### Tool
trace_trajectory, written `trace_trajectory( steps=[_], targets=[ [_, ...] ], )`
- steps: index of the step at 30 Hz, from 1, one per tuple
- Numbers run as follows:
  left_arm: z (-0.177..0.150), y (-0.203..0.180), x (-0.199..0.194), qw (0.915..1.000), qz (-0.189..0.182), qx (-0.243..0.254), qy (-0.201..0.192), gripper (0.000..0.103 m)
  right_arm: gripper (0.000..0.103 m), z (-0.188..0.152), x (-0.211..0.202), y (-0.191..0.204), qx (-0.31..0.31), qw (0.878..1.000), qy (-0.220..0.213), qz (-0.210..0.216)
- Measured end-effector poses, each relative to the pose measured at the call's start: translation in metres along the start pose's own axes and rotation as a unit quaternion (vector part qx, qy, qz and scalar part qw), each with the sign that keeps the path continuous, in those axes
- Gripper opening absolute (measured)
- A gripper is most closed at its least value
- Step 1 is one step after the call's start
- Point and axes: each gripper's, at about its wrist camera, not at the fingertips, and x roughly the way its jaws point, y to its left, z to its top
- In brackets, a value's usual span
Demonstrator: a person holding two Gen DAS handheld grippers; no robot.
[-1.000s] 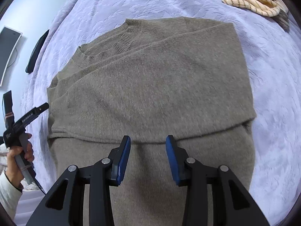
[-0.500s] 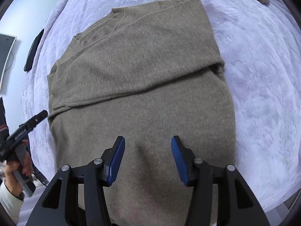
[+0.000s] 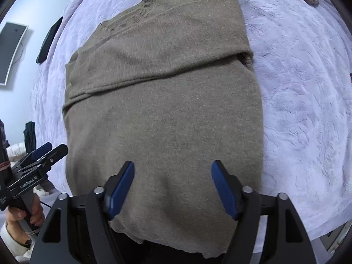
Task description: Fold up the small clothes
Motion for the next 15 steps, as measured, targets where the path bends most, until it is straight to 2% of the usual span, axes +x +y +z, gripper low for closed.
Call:
trace_trajectory(
  steps=[5, 11, 15],
  targets=[
    [-0.013, -0.008, -0.002, 0.9994, 0.014, -0.023, 0.02, 0.092, 0.081, -0.005, 0.004, -0.007, -0.012, 1.0, 0.011, -0.006],
    [-0.024, -0.002, -0.021, 0.9984, 0.03, -0.047, 0.008, 0.092, 0.081, -0.006, 0.009, -0.002, -0.036, 0.999, 0.027, 0.006],
    [-0.027, 0.001, -0.026, 0.998, 0.036, -0.051, 0.007, 0.092, 0.081, -0.006, 0.004, 0.007, -0.046, 0.999, 0.017, 0.014]
  ],
)
